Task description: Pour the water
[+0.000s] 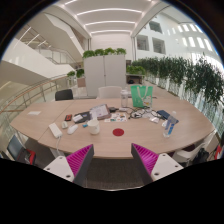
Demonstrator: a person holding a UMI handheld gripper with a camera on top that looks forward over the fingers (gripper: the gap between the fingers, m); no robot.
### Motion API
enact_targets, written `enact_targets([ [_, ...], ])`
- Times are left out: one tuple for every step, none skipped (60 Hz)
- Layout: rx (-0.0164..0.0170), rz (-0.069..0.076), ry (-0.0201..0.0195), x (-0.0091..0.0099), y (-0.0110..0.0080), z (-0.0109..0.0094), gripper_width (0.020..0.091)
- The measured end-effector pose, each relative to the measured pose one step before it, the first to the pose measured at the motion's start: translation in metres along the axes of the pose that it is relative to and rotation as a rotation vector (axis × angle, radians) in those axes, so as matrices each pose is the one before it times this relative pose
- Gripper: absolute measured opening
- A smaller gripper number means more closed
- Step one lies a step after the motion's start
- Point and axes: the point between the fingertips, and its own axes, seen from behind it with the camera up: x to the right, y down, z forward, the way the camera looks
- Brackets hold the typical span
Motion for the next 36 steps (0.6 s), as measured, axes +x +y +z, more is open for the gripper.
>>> enact_targets([
  [0.00402, 0.0006, 0.00428, 0.00536, 0.01325, 0.00914, 0.0824],
  [0.00011, 0.0006, 0.00581, 0.00210, 0.00068, 0.00005, 0.0821],
  [0.00095, -0.0005, 0.00386, 0.00166, 0.00105, 0.00005, 0.0823],
  [0.00299, -0.0001, 0.00362, -0.00099, 0.00573, -0.00141, 0.0825],
  [0.00225, -0.0006, 0.00491, -0.00038, 0.00395, -0.00041, 0.0824],
  [-0.00103, -0.0007, 0.00583, 0.00853, -0.01116, 0.00347, 0.0823],
  [0.00184, -0.0021, 0.01024, -0.01673, 0.00769, -0.00999, 0.0824],
  [-0.00077, -0.0015, 0.00755, 0.00026, 0.00194, 0.00003, 0.0822],
  [-0.00033, -0.0016, 0.00813, 0.00089, 0.00219, 0.00074, 0.0823],
  [-0.00065, -0.0013, 0.00728, 0.00207, 0.00208, 0.00100, 0.0822],
  [-0.00401, -0.0017, 0.00354, 0.00757, -0.00242, 0.00007, 0.0822],
  [0.00116, -0.0008, 0.00427, 0.00290, 0.00176, 0.00166, 0.0821],
  [0.00418, 0.0012, 0.00388, 0.00293, 0.00294, 0.00273, 0.0822],
  [0.00103, 0.0022, 0.00426, 0.00310, 0.00185, 0.00152, 0.0824],
  [0.00064, 0.0027, 0.00481, 0.00456, 0.00172, 0.00232, 0.0822],
  [-0.00242, 0.0017, 0.00452, 0.00943, -0.00283, 0.00141, 0.0823],
  [0.00560, 0.0017, 0.00659, 0.00668, 0.00114, 0.00362, 0.0820],
  [0.00951, 0.0012, 0.00947, 0.00793, 0.00046, 0.00364, 0.0817],
  [0.01207, 0.0010, 0.01157, 0.00878, 0.00052, 0.00413, 0.0815],
  [0.01267, 0.0010, 0.01172, 0.00951, 0.00046, 0.00483, 0.0814],
  [0.00899, -0.0001, 0.01430, 0.00560, -0.00285, 0.00499, 0.0814],
  [0.01550, -0.0009, 0.00697, 0.01635, 0.00490, 0.00795, 0.0815],
  [0.01304, -0.0032, 0.00914, 0.01173, 0.00177, 0.00727, 0.0815],
  [0.01045, -0.0051, 0.01313, 0.00677, -0.00220, 0.00579, 0.0814],
  [0.01260, -0.0058, 0.01228, 0.01283, 0.00137, 0.00819, 0.0813],
  [0.01161, -0.0063, 0.01432, 0.01293, 0.00142, 0.00876, 0.0799],
  [0.01038, -0.0060, 0.01520, 0.01348, 0.00140, 0.00968, 0.0814],
  [0.01025, -0.0045, 0.01441, 0.01251, 0.00238, 0.00785, 0.0810],
  [0.00765, -0.0023, 0.00987, 0.01509, -0.00006, 0.01134, 0.0810],
  [0.00703, -0.0010, 0.00918, 0.01118, 0.00138, 0.01144, 0.0810],
  [0.00766, -0.0002, 0.00959, 0.00789, 0.00177, 0.01103, 0.0810],
  [0.00766, 0.0029, 0.00533, 0.01007, 0.00081, 0.01235, 0.0812],
  [0.00751, 0.0044, 0.00424, 0.00980, 0.00082, 0.01292, 0.0811],
  [0.00634, 0.0049, 0.00058, 0.01190, 0.00019, 0.01320, 0.0811],
  [0.00825, 0.0064, 0.00218, 0.00859, 0.00056, 0.01347, 0.0810],
  [0.00819, 0.0069, 0.00265, 0.00858, 0.00074, 0.01387, 0.0811],
])
